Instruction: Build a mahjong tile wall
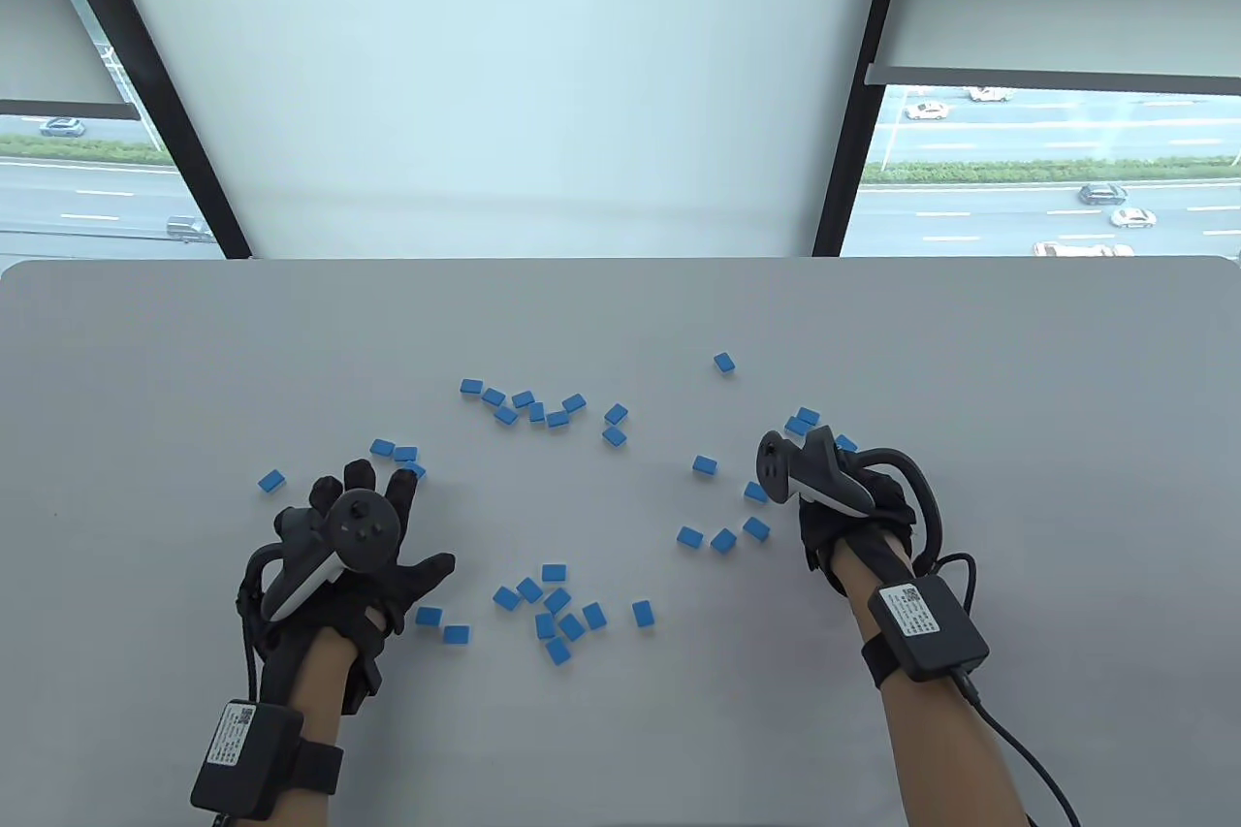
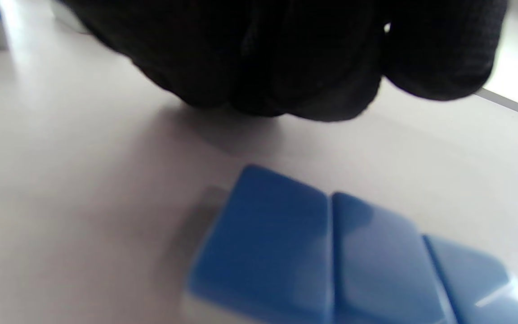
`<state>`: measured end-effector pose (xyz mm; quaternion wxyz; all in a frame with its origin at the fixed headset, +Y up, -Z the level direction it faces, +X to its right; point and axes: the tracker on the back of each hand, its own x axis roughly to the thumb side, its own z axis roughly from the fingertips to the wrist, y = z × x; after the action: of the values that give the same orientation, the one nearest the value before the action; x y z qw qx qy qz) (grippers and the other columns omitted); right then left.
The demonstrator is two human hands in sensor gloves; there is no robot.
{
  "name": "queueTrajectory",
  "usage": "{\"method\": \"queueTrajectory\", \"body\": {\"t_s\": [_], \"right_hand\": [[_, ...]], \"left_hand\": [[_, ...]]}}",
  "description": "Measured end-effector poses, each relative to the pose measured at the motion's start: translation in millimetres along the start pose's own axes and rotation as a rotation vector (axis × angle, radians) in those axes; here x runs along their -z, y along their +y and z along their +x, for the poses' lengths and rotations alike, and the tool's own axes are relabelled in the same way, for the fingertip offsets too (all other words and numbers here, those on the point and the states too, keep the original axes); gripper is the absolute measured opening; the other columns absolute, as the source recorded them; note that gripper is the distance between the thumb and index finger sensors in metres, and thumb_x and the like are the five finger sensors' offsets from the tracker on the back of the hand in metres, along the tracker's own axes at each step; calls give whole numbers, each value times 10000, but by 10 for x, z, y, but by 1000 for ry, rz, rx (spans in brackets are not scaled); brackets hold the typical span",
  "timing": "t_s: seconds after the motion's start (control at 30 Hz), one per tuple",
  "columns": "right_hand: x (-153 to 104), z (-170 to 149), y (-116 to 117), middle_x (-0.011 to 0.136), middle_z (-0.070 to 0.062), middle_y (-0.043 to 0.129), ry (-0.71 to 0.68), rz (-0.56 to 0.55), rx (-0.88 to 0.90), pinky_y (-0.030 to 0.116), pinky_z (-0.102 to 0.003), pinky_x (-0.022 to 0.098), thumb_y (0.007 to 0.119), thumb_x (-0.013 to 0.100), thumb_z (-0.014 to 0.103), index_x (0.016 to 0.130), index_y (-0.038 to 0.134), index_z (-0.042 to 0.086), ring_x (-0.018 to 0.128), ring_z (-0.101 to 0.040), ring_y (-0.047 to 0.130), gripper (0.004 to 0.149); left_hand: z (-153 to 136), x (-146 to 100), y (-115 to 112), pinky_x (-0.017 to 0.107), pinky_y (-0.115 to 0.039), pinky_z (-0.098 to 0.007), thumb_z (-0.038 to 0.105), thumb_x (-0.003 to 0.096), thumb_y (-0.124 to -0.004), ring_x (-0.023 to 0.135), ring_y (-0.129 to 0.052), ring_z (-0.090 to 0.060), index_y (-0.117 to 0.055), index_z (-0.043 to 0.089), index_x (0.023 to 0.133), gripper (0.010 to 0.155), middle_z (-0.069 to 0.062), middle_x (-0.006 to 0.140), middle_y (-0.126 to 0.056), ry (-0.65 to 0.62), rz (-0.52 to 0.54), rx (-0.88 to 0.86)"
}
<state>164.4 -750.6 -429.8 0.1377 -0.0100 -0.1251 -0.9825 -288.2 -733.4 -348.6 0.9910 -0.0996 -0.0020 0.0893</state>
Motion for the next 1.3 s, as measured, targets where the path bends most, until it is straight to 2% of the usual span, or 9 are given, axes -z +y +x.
{"method": "queueTrajectory", "body": {"t_s": [0.17, 0.4, 0.63, 0.73, 0.87, 1.13, 1.3], "right_hand": [[-117, -160, -92, 676, -57, 893, -6, -56, 59, 861, -452, 355, 890, 361, 288, 886, 677, 110, 356, -208, 969, 593], [-444, -584, -245, 670, -57, 881, 21, -161, 218, 846, -459, 351, 888, 364, 290, 892, 671, 103, 346, -212, 950, 600], [-752, -961, -128, 679, -48, 868, 121, -265, 302, 831, -462, 363, 882, 368, 292, 901, 663, 131, 361, -217, 938, 598], [-769, -1068, 44, 689, -49, 870, 161, -232, 302, 832, -463, 371, 886, 368, 290, 901, 670, 137, 376, -222, 945, 595], [-712, -1137, 304, 706, -48, 878, 169, -79, 316, 840, -467, 390, 895, 364, 290, 897, 690, 151, 409, -233, 962, 588], [-678, -1043, 419, 737, -33, 862, 119, 68, 295, 832, -471, 419, 922, 356, 293, 889, 706, 194, 450, -239, 960, 584], [-667, -973, 425, 744, -26, 859, 109, 63, 257, 829, -472, 426, 924, 361, 290, 890, 708, 210, 459, -241, 958, 577]], "left_hand": [[1, 5, 0, 656, -217, -780, 753, 362, -684, 1058, -148, -488, -251, 370, 1120, 953, -72, 1181, -117, -1, -2, 1], [2, 7, 3, 656, -216, -779, 752, 364, -684, 1058, -148, -488, -251, 368, 1121, 953, -72, 1181, -115, -3, -1, 0], [0, 5, 2, 656, -216, -779, 752, 364, -682, 1059, -150, -488, -250, 369, 1120, 951, -71, 1181, -116, -1, 1, -1], [-1, 5, -1, 656, -216, -779, 753, 363, -683, 1059, -150, -488, -249, 369, 1120, 952, -72, 1181, -116, 1, 0, 0], [4, 9, -18, 656, -216, -780, 752, 363, -683, 1058, -151, -489, -250, 369, 1120, 952, -72, 1181, -117, 2, -10, 3], [32, 34, -52, 655, -216, -780, 752, 363, -684, 1059, -151, -488, -249, 369, 1120, 953, -72, 1181, -118, -3, -25, 15], [36, 38, -63, 656, -215, -779, 751, 364, -683, 1059, -151, -487, -251, 370, 1119, 950, -70, 1181, -118, -2, -32, 14]]}}
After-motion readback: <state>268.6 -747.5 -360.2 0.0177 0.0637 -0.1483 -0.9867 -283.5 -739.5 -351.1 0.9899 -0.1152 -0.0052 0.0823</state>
